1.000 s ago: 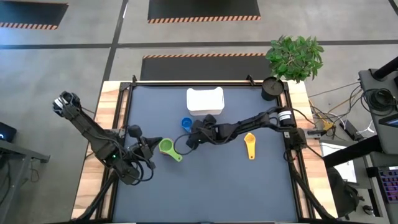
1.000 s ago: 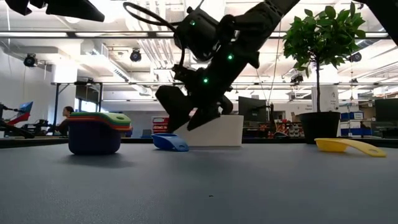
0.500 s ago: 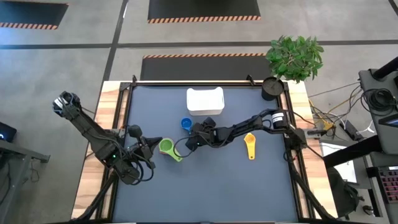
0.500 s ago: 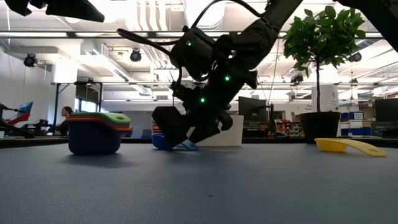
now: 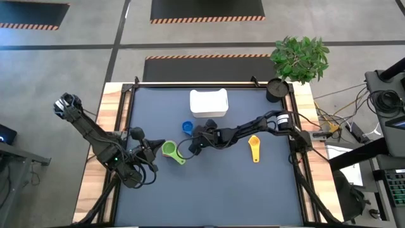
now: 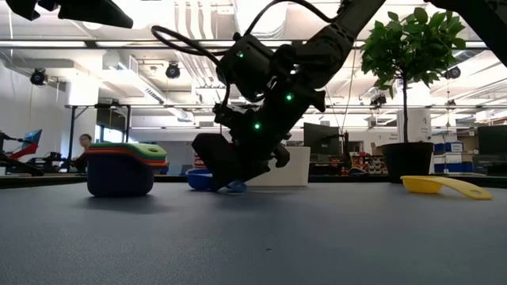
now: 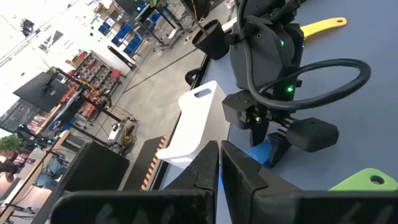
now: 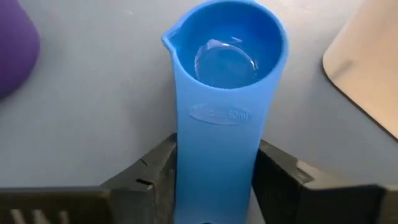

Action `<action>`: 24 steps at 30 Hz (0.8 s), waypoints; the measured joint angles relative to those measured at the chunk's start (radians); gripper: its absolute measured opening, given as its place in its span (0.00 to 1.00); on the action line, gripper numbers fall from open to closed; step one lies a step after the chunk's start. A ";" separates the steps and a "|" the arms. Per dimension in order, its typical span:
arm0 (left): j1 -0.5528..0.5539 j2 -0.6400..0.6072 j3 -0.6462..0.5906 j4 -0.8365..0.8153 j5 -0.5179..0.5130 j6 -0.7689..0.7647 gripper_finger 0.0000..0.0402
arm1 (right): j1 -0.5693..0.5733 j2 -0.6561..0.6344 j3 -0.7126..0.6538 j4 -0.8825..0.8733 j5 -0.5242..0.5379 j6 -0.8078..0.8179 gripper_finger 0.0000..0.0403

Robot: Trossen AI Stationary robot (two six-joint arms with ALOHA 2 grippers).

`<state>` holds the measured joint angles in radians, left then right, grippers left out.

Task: Nest measuring cups in basket
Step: Stack the blue measuring cup on top of the green measuring cup

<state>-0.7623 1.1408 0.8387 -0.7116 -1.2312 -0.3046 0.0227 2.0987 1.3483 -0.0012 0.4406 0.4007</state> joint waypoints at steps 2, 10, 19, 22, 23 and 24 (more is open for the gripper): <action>0.000 0.000 0.000 0.000 0.000 0.000 0.00 | 0.001 0.000 0.000 -0.001 0.000 -0.001 0.37; 0.000 0.000 0.000 0.000 0.001 0.000 0.00 | 0.002 -0.026 -0.003 -0.028 -0.010 -0.015 0.35; 0.000 0.000 0.000 0.000 0.001 0.000 0.00 | 0.018 -0.079 0.021 -0.039 -0.032 -0.014 0.34; 0.000 0.000 0.000 0.000 0.001 0.000 0.00 | 0.030 -0.088 0.050 -0.047 -0.051 -0.012 0.33; 0.000 0.000 0.000 0.001 0.001 0.000 0.00 | 0.034 -0.088 0.063 -0.049 -0.057 -0.011 0.34; 0.000 0.000 0.000 0.000 0.001 0.000 0.00 | 0.040 -0.088 0.076 -0.048 -0.062 -0.011 0.34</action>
<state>-0.7622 1.1408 0.8387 -0.7116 -1.2303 -0.3042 0.0631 2.0106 1.4244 -0.0496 0.3784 0.3897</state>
